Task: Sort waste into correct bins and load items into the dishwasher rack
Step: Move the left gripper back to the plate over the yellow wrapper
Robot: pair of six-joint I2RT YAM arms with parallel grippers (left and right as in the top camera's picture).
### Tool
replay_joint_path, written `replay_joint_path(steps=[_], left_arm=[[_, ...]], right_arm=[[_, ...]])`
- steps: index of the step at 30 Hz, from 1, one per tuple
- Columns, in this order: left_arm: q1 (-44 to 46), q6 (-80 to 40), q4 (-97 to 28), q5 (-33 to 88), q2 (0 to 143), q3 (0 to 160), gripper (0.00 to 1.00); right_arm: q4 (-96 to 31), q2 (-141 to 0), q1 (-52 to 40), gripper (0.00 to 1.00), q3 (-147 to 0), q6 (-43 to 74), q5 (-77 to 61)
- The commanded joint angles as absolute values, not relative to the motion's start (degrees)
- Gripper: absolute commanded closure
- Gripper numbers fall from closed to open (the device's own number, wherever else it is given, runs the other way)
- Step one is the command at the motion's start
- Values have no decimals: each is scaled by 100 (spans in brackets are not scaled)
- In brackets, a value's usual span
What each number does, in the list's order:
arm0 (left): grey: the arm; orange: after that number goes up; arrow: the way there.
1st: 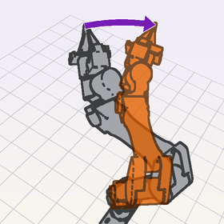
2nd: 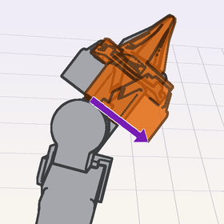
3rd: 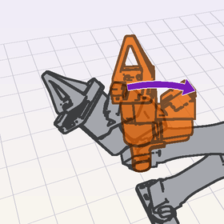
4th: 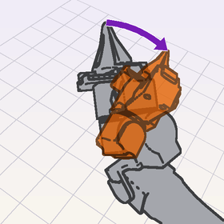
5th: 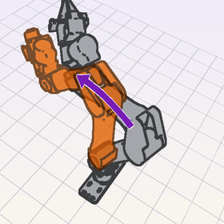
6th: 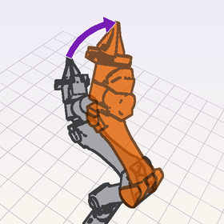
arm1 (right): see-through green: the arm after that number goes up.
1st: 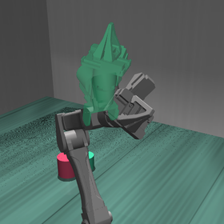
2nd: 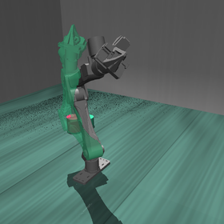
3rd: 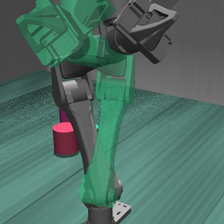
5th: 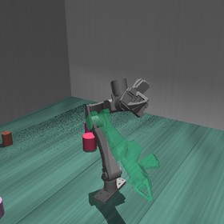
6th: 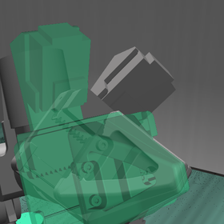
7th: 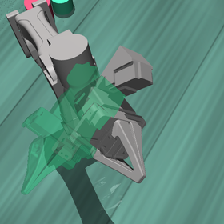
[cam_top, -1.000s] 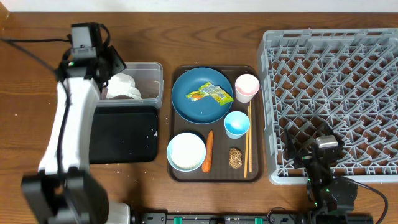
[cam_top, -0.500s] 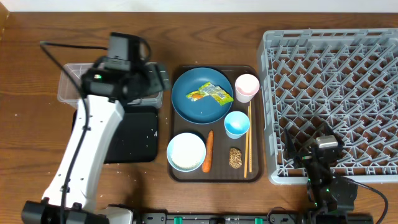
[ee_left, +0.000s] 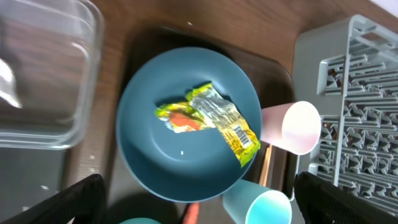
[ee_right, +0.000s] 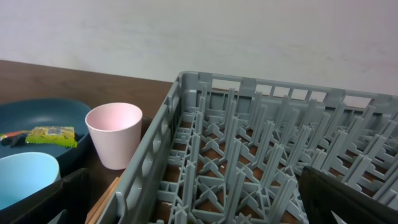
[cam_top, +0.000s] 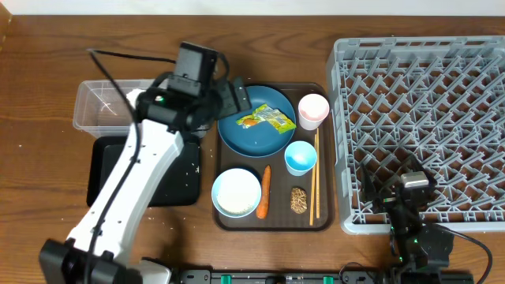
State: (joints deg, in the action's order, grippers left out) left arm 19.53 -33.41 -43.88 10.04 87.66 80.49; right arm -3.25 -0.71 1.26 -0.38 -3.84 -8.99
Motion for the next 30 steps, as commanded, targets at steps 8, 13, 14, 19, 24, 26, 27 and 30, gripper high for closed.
replay_joint_path(steps=[8,13,14,19,24,26,27,30], left_arm=[[2023,-3750,-4296,987,9564,8086,4],[2023,-3872,-4296,989,9953,8086,4],[2023,-3896,-4298,989,10009,8086,5],[2025,-4322,-4198,989,10248,8086,5],[2119,-4652,-3986,991,10346,8086,5],[2180,-4663,-3881,987,10353,8086,5],[2226,-4663,-3830,987,10353,8086,6],[2340,-4663,-3669,982,10366,8086,6]], right_arm=[[-346,-54,99,1,-32,-458,-921],[-346,-54,99,1,-32,-458,-923],[-346,-54,99,1,-32,-458,-921],[-346,-54,99,1,-32,-456,-921],[-346,-54,99,1,-32,-458,-921],[-346,-54,99,1,-32,-458,-921],[-346,-54,99,1,-32,-458,-921],[-346,-54,99,1,-32,-458,-921]])
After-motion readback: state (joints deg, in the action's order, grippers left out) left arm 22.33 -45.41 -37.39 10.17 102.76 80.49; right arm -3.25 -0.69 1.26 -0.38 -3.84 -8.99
